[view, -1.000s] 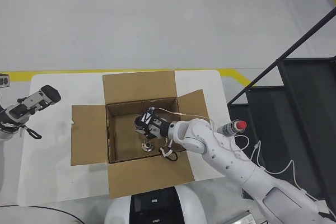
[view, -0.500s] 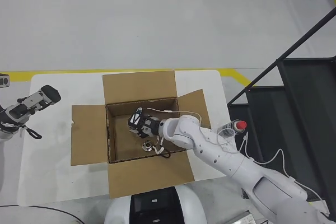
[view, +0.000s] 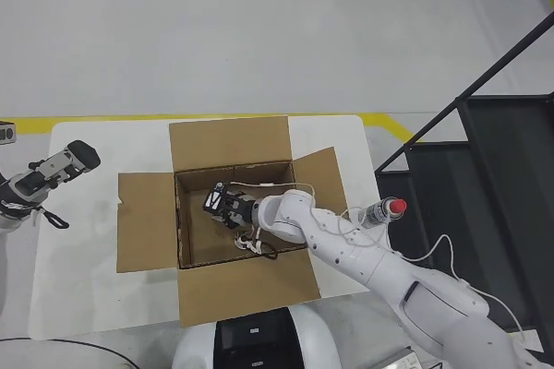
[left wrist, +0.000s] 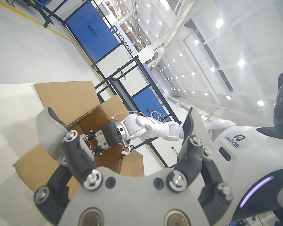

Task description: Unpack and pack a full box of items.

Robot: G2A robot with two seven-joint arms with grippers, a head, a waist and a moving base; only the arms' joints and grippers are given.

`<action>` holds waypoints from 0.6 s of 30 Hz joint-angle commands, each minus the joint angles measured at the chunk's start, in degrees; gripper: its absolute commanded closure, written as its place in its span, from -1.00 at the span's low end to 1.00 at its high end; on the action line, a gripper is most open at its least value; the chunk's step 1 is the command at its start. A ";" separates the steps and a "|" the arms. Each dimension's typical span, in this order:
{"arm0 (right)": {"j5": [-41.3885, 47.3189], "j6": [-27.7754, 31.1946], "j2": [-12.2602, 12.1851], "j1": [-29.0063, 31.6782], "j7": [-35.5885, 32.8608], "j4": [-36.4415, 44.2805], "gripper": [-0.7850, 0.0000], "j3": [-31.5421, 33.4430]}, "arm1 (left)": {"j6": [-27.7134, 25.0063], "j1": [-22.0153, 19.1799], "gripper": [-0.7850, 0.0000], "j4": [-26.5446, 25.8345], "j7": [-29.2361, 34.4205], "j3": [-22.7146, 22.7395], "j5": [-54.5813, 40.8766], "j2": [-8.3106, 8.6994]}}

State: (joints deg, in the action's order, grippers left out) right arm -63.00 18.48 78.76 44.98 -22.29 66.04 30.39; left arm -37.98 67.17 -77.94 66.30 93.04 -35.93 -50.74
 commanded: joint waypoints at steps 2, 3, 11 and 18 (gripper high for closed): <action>0.40 0.17 0.88 -0.59 -0.36 -2.02 0.12 -0.47 | 0.00 0.00 -1.00 0.00 0.00 0.00 0.00 0.00; 0.59 0.24 1.14 -0.67 -0.49 -2.74 -0.35 -0.58 | 0.00 0.00 -1.00 0.00 0.00 0.00 0.00 0.00; 1.46 1.85 2.35 -1.10 -0.33 -6.42 -1.00 -0.25 | 0.00 0.00 -1.00 0.00 0.00 0.00 0.00 0.00; 3.66 7.42 0.63 1.54 -0.09 1.61 -1.00 4.00 | 0.00 0.00 -1.00 0.00 0.00 0.00 0.00 0.00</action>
State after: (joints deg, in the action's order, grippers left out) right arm -60.13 24.31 79.93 45.67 -22.33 65.33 33.24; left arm -37.98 67.17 -77.94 66.30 93.04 -35.93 -50.74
